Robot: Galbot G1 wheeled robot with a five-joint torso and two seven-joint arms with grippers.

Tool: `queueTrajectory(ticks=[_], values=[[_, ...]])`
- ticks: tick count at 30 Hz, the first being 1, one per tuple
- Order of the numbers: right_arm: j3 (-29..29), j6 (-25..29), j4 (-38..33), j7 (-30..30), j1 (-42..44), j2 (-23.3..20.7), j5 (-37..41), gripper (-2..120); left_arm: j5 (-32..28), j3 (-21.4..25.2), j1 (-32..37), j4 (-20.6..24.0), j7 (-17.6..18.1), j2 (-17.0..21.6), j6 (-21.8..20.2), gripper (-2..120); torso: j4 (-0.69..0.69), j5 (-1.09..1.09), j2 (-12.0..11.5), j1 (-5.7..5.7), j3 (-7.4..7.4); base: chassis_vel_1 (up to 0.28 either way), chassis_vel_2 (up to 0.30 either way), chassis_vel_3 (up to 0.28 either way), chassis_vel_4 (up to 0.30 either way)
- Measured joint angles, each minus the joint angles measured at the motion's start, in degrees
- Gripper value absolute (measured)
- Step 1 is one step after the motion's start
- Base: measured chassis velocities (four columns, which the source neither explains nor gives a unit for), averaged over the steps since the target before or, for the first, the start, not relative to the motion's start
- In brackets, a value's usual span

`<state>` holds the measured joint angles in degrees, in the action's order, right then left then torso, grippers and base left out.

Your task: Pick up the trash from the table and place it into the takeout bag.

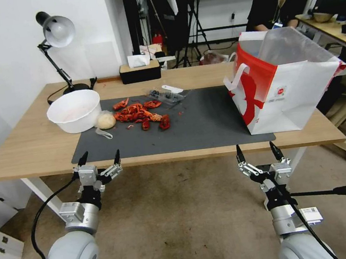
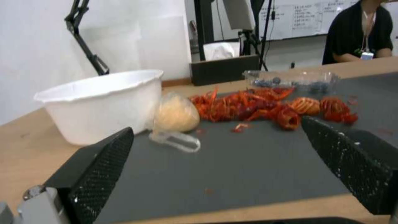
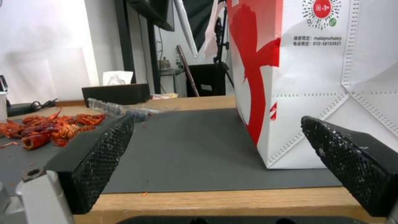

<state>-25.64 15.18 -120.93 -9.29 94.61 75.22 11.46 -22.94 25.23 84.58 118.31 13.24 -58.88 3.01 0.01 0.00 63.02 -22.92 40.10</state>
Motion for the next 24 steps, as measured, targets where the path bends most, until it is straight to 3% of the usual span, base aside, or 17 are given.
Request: queueTrajectory(ticks=[4, 11, 14, 20, 24], values=[[0.0, 0.0, -0.1, 0.0, 0.1, 0.0, -0.1, 100, -1.1, -0.5, -2.7, -0.6, -0.4, 1.3, -1.4, 100, -0.01, 0.00, 0.0, 0.00, 0.00, 0.000, 0.000, 0.000, 0.000], [0.5, -0.3, -0.1, 0.0, -0.4, -0.2, -0.2, 100, -8.1, -1.3, -7.8, -2.3, -2.0, 4.3, -6.3, 100, -0.02, -0.01, 0.0, -0.01, 0.00, 0.000, 0.000, 0.000, 0.000], [0.7, -0.6, 0.1, 0.0, -0.8, -0.5, -0.2, 100, -11.7, -1.6, -9.8, -3.0, -2.1, 5.4, -9.0, 100, 0.03, 0.01, 0.0, 0.00, 0.01, 0.000, 0.000, 0.000, 0.000], [0.5, -0.8, 0.1, 0.0, -0.9, -0.8, 0.1, 100, -19.9, -5.0, -20.4, -8.6, -1.6, 7.9, -15.8, 100, -0.02, 0.00, 0.0, 0.00, 0.01, 0.000, 0.000, 0.000, 0.000], [0.4, -0.9, 0.3, -0.1, -1.2, -0.9, 0.2, 100, -23.1, -7.3, -27.6, -13.8, -1.4, 8.6, -17.9, 100, -0.03, 0.00, 0.0, 0.00, 0.01, 0.000, 0.000, 0.000, 0.000]])
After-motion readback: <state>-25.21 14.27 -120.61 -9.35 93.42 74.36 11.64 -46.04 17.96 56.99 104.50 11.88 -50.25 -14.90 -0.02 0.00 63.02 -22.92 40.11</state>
